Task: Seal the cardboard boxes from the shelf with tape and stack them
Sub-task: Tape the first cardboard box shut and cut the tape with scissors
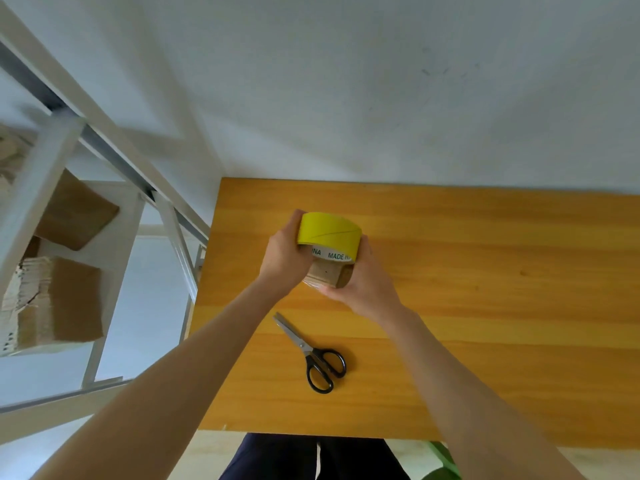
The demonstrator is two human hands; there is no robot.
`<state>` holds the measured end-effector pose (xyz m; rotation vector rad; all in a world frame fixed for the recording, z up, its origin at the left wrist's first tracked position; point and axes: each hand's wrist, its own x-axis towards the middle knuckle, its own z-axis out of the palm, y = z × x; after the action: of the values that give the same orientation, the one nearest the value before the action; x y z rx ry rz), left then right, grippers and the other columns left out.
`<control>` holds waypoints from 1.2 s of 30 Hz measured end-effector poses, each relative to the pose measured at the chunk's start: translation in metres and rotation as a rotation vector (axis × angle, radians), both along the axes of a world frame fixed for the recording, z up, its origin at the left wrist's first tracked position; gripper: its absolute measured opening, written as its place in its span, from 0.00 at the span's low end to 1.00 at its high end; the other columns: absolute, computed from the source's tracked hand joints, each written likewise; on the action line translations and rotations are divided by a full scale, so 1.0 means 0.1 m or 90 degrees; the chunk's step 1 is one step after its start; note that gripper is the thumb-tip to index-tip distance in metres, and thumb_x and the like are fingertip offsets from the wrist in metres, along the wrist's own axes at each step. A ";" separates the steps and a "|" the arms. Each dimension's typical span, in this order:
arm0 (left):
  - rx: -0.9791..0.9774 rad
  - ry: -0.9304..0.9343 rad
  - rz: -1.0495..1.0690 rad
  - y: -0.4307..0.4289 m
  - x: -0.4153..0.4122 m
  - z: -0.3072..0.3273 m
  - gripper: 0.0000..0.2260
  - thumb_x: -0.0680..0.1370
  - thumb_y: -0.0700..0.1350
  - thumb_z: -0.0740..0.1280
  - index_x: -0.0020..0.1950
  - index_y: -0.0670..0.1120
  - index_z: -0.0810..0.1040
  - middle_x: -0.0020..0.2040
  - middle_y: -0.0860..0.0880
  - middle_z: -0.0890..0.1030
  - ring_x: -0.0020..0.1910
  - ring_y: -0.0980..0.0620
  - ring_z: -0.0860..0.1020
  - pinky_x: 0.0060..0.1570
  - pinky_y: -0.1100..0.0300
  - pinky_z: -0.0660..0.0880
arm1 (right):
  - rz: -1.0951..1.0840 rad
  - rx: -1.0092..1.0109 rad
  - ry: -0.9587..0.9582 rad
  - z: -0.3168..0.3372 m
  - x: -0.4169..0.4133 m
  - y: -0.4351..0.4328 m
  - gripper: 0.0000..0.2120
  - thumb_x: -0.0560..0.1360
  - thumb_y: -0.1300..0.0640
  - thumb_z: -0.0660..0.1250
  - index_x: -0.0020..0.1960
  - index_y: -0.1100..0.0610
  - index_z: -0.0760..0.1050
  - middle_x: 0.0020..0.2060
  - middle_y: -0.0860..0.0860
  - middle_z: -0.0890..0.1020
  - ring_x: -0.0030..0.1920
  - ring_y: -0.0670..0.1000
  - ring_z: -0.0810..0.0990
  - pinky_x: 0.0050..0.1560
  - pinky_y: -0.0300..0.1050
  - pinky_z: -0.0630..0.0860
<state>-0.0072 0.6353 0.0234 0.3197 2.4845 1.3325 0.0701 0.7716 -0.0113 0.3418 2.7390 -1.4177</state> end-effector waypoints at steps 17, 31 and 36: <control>-0.382 0.258 -0.196 0.00 -0.19 0.18 0.19 0.75 0.35 0.66 0.63 0.45 0.64 0.53 0.45 0.74 0.34 0.46 0.73 0.26 0.61 0.65 | -0.075 -0.130 -0.009 -0.31 0.40 0.45 0.40 0.63 0.53 0.81 0.65 0.43 0.59 0.59 0.40 0.71 0.60 0.37 0.71 0.55 0.34 0.74; -0.580 0.280 -0.235 -0.15 -0.26 0.00 0.25 0.77 0.36 0.65 0.67 0.48 0.56 0.60 0.43 0.68 0.32 0.51 0.70 0.26 0.60 0.68 | -0.067 -0.123 -0.049 -0.36 0.54 0.64 0.41 0.63 0.52 0.81 0.66 0.40 0.58 0.61 0.40 0.71 0.62 0.37 0.70 0.59 0.40 0.74; -0.577 0.248 -0.251 -0.14 -0.27 -0.15 0.25 0.77 0.36 0.65 0.68 0.48 0.56 0.60 0.43 0.68 0.34 0.50 0.72 0.27 0.60 0.70 | -0.068 -0.123 -0.056 -0.37 0.56 0.67 0.42 0.63 0.52 0.81 0.66 0.41 0.58 0.61 0.39 0.71 0.63 0.37 0.70 0.60 0.39 0.72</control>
<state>-0.0339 0.6209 0.0081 0.8249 2.8113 -0.0670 0.1258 0.8384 -0.0482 0.5334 2.5238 -1.6340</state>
